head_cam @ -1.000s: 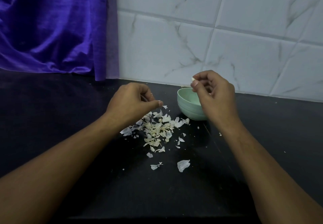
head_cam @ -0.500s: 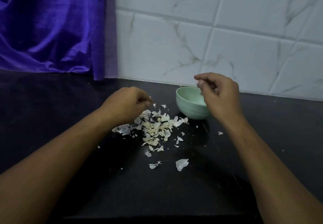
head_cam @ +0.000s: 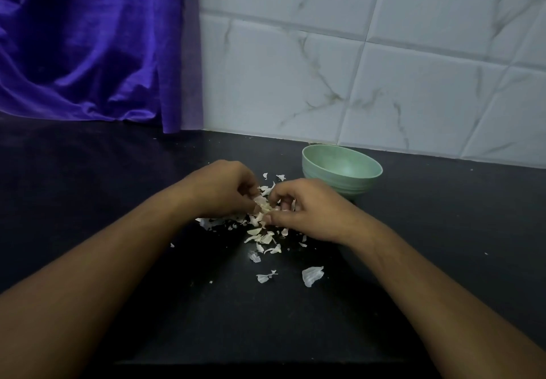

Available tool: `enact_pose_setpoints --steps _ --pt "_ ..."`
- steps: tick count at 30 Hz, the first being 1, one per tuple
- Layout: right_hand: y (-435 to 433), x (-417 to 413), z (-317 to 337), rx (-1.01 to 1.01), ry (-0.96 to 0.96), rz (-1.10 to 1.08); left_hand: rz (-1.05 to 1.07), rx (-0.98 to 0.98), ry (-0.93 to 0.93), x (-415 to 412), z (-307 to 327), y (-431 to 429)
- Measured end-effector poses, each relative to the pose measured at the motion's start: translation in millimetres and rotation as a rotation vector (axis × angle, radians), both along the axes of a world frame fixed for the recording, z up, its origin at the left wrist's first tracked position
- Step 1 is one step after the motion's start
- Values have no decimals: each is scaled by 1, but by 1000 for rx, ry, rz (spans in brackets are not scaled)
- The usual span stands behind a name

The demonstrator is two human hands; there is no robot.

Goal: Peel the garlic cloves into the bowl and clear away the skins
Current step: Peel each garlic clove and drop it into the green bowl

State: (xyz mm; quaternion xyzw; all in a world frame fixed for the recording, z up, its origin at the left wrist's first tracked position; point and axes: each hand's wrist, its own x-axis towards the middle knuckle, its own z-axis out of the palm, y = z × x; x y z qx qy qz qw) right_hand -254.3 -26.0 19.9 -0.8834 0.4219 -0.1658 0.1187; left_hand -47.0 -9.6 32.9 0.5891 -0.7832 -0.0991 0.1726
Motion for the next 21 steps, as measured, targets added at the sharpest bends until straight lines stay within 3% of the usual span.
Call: enact_pose_setpoints --steps 12,17,21 --pt "-1 -12 10 56 -298 -62 0 -15 254 4 5 -1" --pt "-1 -14 13 -51 -235 -57 -5 -20 340 3 8 3" --pt "-2 -16 13 -23 -214 -72 9 -43 295 3 5 0"
